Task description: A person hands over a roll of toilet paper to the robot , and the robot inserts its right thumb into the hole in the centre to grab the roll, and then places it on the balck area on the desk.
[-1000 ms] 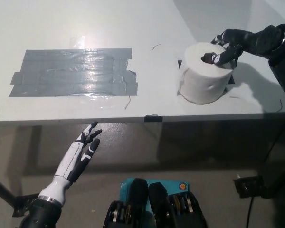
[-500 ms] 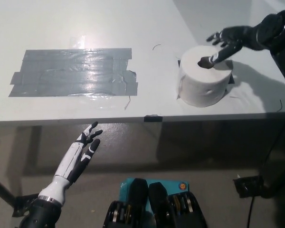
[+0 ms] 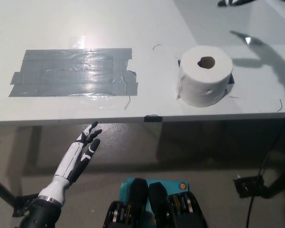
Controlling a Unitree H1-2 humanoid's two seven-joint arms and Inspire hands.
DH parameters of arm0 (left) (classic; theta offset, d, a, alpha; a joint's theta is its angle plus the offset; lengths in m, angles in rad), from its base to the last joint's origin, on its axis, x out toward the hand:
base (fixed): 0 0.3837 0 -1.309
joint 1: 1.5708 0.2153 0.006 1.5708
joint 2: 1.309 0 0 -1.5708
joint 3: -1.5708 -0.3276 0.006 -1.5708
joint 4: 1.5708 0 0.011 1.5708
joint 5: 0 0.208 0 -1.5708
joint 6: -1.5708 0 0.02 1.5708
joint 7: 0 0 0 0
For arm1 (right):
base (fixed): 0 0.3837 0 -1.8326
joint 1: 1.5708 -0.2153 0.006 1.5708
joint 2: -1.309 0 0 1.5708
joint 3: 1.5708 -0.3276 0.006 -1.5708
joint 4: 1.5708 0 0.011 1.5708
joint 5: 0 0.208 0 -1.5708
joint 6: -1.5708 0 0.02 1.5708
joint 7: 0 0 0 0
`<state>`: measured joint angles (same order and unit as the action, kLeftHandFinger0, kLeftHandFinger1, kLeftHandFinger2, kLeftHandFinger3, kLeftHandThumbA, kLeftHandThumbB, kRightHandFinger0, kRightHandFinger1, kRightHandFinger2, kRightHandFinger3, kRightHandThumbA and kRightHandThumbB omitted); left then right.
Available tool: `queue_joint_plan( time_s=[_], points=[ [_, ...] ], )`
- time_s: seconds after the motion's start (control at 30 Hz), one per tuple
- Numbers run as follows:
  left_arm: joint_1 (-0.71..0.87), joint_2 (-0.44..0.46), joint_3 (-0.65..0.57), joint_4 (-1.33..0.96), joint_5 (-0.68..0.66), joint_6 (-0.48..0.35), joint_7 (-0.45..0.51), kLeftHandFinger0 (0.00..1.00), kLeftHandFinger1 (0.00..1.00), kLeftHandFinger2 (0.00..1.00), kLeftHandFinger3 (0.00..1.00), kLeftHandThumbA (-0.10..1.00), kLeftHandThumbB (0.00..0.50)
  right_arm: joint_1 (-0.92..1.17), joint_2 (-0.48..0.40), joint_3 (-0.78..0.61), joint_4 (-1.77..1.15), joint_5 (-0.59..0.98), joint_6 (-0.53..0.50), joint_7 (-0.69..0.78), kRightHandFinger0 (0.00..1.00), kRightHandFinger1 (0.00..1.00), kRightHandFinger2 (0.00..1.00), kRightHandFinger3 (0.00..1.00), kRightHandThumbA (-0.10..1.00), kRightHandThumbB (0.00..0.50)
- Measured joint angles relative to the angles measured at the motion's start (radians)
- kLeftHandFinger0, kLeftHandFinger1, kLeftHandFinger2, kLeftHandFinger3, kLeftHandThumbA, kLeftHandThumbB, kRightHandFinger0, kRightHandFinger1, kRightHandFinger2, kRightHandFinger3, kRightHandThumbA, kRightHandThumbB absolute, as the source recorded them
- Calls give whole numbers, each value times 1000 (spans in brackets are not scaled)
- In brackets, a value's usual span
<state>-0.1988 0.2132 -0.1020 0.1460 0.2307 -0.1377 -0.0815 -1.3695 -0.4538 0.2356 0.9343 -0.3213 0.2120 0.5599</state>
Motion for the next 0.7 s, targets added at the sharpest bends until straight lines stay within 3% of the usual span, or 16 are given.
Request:
queue_joint_plan(
  time_s=[0.17, 0.3, 0.4, 0.5, 0.6, 0.67, 0.7],
  points=[
    [-5, -1, 0, 1, 0, 0, 0, 1000, 954, 884, 1000, 1000, 0, 34, -24, -92, -179, 20, 8, -29, 1000, 1000, 1000, 1000, 1000, 468],
    [-7, -3, 0, 4, 0, 1, 0, 1000, 985, 958, 1000, 1000, 0, 120, -27, -126, -339, 28, 21, -28, 1000, 1000, 1000, 1000, 1000, 390],
    [-7, -4, 0, 5, 0, 1, 0, 1000, 1000, 1000, 1000, 1000, 20, 199, -24, -149, -436, 37, 30, -28, 1000, 1000, 1000, 1000, 1000, 405],
    [-7, -5, 0, 6, 0, 1, 0, 1000, 1000, 1000, 1000, 1000, 58, 269, -18, -161, -504, 44, 37, -28, 1000, 1000, 1000, 1000, 1000, 358],
    [-7, -8, -1, 7, 0, 1, 0, 1000, 1000, 1000, 1000, 1000, 88, 419, 1, -175, -628, 59, 45, -28, 1000, 1000, 1000, 1000, 1000, 401],
    [-6, -10, 0, 8, 0, 2, 0, 1000, 1000, 1000, 1000, 1000, 86, 518, 20, -183, -712, 69, 49, -28, 1000, 1000, 1000, 1000, 1000, 310],
    [-5, -10, -1, 8, 0, 2, 0, 1000, 1000, 1000, 1000, 1000, 81, 563, 31, -186, -740, 70, 50, -29, 1000, 1000, 1000, 1000, 1000, 307]
  ],
)
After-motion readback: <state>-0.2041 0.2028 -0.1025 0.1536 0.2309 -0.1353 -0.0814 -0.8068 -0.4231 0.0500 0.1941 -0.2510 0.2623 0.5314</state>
